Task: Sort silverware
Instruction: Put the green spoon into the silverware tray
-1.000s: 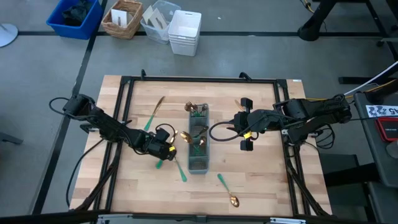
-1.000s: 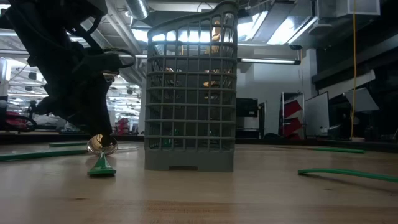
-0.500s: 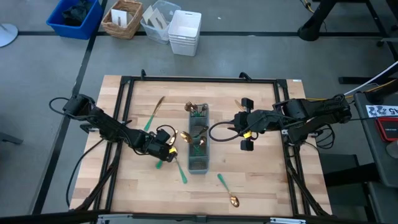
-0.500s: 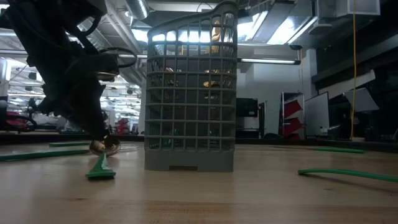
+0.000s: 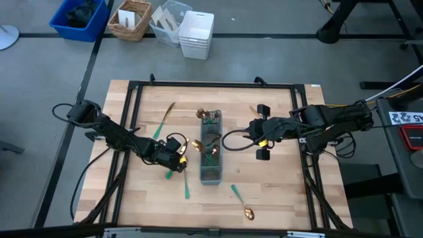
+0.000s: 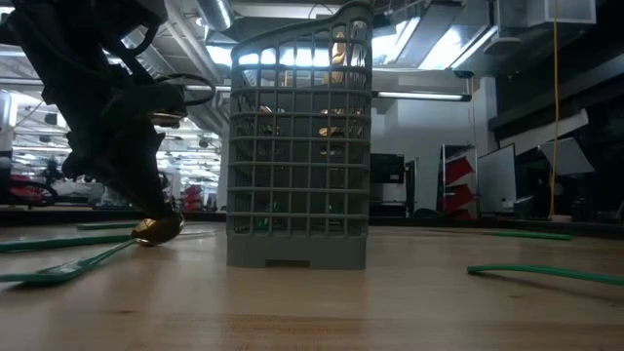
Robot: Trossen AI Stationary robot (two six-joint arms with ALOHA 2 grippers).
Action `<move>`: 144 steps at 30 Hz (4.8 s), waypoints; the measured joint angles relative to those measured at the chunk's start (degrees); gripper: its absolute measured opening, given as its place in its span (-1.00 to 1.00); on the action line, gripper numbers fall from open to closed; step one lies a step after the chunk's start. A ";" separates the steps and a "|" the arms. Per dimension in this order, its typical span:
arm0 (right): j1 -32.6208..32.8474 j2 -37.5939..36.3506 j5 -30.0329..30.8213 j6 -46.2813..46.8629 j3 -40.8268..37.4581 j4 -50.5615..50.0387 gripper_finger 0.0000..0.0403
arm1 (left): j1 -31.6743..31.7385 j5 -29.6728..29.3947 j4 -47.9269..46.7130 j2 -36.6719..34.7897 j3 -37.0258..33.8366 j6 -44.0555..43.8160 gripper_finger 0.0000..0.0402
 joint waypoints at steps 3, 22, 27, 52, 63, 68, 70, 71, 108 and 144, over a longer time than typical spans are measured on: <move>0.00 0.02 -0.01 1.65 0.00 -0.64 -0.56 | 0.00 0.00 -0.02 0.00 0.00 0.07 -0.99; -0.02 0.02 -0.01 2.00 0.00 -1.52 -0.56 | 0.00 0.38 0.00 0.00 0.00 5.36 -0.58; -0.01 0.02 -0.01 2.00 -0.01 -1.53 -0.56 | -0.02 0.39 0.94 0.00 0.01 5.36 -0.61; -0.02 0.02 -0.45 2.00 -0.04 -1.54 -0.56 | 0.37 0.42 5.84 4.65 0.07 5.79 -0.76; -0.02 0.02 -0.47 2.00 -0.02 -1.56 -0.56 | 0.37 0.41 7.06 4.68 0.11 6.13 -0.97; -0.02 0.02 -0.47 2.00 -0.02 -1.65 -0.56 | 0.31 0.42 7.06 4.68 0.11 6.19 -0.98; -0.02 0.02 -0.46 2.00 -0.02 -1.65 -0.56 | 0.31 0.44 7.06 4.68 0.12 6.46 -0.99; -0.02 0.02 -0.47 2.00 -0.02 -1.65 -0.56 | 0.29 0.44 7.05 4.56 0.13 6.58 -0.99; -0.15 -13.83 18.04 26.52 -26.69 -16.49 -0.56 | -0.70 -12.10 55.14 -21.90 0.07 73.17 -1.00; -20.40 -14.12 20.32 35.35 -51.82 1.57 -0.56 | 4.37 -6.27 58.97 -4.24 0.09 83.48 -0.98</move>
